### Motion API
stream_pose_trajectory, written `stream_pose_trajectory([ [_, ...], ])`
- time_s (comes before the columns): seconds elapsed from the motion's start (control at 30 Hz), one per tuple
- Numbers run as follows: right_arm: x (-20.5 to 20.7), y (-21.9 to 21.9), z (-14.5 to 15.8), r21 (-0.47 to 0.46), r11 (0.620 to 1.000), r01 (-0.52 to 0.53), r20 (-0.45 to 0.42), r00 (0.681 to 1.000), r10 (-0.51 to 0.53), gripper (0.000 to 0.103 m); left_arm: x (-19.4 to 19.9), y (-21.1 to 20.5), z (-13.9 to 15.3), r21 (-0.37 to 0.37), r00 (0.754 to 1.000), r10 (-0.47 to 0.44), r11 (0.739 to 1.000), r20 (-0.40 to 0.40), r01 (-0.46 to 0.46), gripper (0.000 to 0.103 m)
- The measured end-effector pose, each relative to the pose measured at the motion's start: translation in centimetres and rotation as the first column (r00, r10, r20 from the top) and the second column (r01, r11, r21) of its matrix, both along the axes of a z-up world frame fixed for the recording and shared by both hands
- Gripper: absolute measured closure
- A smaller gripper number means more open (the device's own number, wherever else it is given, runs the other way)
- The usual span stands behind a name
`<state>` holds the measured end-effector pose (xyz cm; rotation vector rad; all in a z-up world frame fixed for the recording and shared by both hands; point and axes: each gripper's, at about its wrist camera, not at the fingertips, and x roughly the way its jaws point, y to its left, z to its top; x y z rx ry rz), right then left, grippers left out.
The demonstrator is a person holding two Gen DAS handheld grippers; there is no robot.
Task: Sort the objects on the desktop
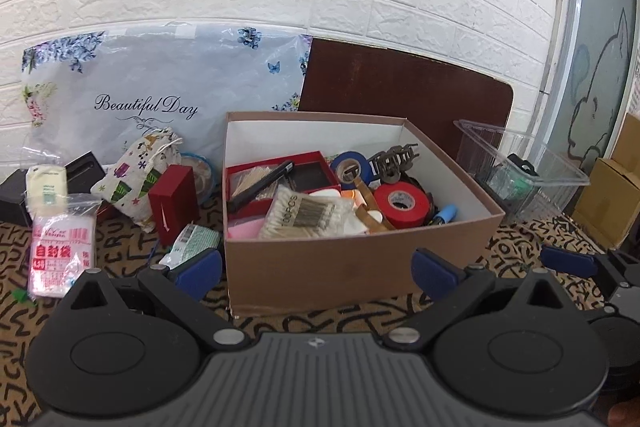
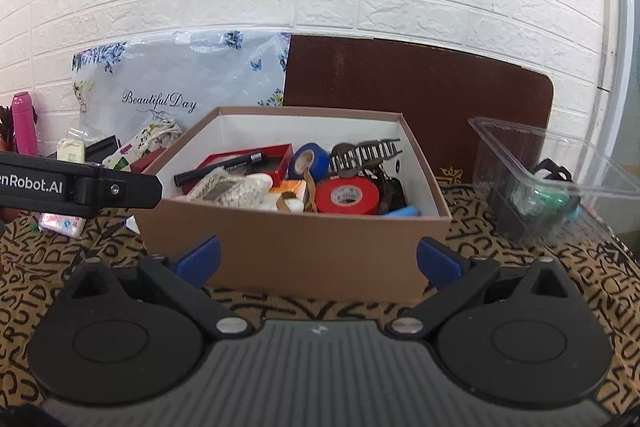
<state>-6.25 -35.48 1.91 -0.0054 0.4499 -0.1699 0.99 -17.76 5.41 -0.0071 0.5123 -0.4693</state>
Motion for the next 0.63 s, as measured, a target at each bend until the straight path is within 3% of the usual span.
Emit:
stream_pose_trajectory([
  [0.43,-3.2,1.5,-1.7,-0.007,0.996,0.092,-0.022,0.996,-0.092,0.002,-2.3,-0.7,-1.7,0.035,0.999,0.028,0.999,-0.032,-0.027,0.0],
  [0.63,-3.4,1.4,-2.2,0.018,0.993,0.117,-0.026,0.993,-0.116,0.002,-2.7,-0.6,-1.9,0.011,0.999,0.008,1.0,-0.047,-0.007,0.0],
])
